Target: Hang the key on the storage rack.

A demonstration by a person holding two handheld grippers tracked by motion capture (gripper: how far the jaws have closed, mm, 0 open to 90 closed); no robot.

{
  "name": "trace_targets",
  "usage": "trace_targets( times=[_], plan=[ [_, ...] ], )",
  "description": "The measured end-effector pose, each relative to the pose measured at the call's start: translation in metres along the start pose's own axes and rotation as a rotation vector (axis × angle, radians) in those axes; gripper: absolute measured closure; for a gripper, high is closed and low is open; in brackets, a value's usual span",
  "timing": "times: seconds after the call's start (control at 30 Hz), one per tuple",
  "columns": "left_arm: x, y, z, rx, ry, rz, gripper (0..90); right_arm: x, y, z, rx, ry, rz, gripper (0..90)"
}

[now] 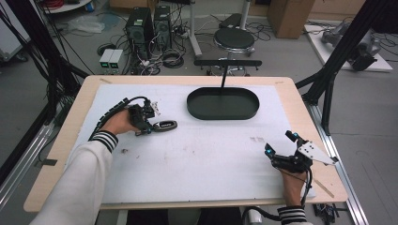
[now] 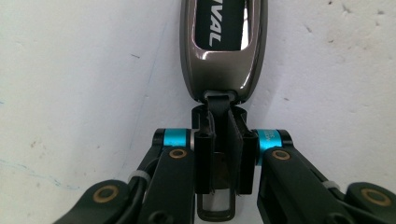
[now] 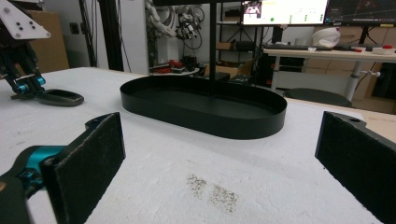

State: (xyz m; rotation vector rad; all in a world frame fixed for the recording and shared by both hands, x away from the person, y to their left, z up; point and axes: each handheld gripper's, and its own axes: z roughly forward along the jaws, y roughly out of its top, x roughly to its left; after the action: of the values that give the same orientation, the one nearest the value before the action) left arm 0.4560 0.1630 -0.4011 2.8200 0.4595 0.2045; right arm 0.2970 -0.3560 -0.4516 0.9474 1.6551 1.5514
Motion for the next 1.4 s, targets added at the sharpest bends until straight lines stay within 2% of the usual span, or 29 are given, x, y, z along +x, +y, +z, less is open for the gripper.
trace_targets(
  times=[0.13,0.33,0.47,0.5,0.53,0.57,0.6,0.83,0.97,1.0,1.17,1.2,1.33,1.4],
  plan=[
    [0.0,-0.001,-0.005,-0.011,0.009,0.005,82.6,0.0,0.0,0.0,0.0,0.0,-0.003,0.4],
    [-0.003,-0.001,-0.017,-0.066,0.035,0.01,82.8,0.0,0.0,0.0,0.001,-0.002,-0.004,0.4],
    [-0.005,-0.001,-0.031,-0.131,0.029,0.002,82.9,0.0,0.0,0.0,-0.003,-0.004,-0.003,0.5],
    [-0.005,-0.001,-0.031,-0.131,0.029,0.002,82.9,0.0,0.0,0.0,-0.003,-0.004,-0.003,0.5],
    [-0.008,-0.002,-0.036,-0.191,0.017,-0.032,82.9,0.0,0.0,0.0,-0.003,-0.002,0.0,0.4],
    [-0.008,-0.002,-0.036,-0.191,0.017,-0.032,83.0,0.0,0.0,0.0,-0.003,-0.002,0.0,0.4],
    [-0.011,-0.005,-0.041,-0.225,0.009,-0.045,83.0,0.0,0.0,0.0,0.002,-0.005,0.004,0.4],
    [-0.016,-0.011,-0.054,-0.275,0.004,-0.047,83.0,-0.001,0.001,0.001,0.012,-0.008,0.024,0.4],
    [-0.02,-0.009,-0.063,-0.325,-0.008,-0.047,83.0,-0.005,0.004,0.004,0.054,-0.015,0.036,0.4],
    [-0.022,-0.007,-0.066,-0.345,-0.02,-0.04,83.0,-0.006,0.007,0.005,0.06,-0.005,0.051,0.4],
    [-0.027,-0.002,-0.071,-0.374,-0.035,-0.023,82.9,-0.007,0.02,0.01,0.085,0.038,0.046,0.4],
    [-0.028,0.0,-0.071,-0.387,-0.041,-0.012,83.0,-0.007,0.028,0.013,0.101,0.064,0.039,0.4],
    [-0.031,0.003,-0.071,-0.396,-0.05,-0.005,83.0,-0.009,0.04,0.018,0.134,0.09,0.011,0.4],
    [-0.035,0.005,-0.072,-0.416,-0.063,0.001,82.9,-0.011,0.051,0.025,0.155,0.133,-0.01,0.4]
  ],
)
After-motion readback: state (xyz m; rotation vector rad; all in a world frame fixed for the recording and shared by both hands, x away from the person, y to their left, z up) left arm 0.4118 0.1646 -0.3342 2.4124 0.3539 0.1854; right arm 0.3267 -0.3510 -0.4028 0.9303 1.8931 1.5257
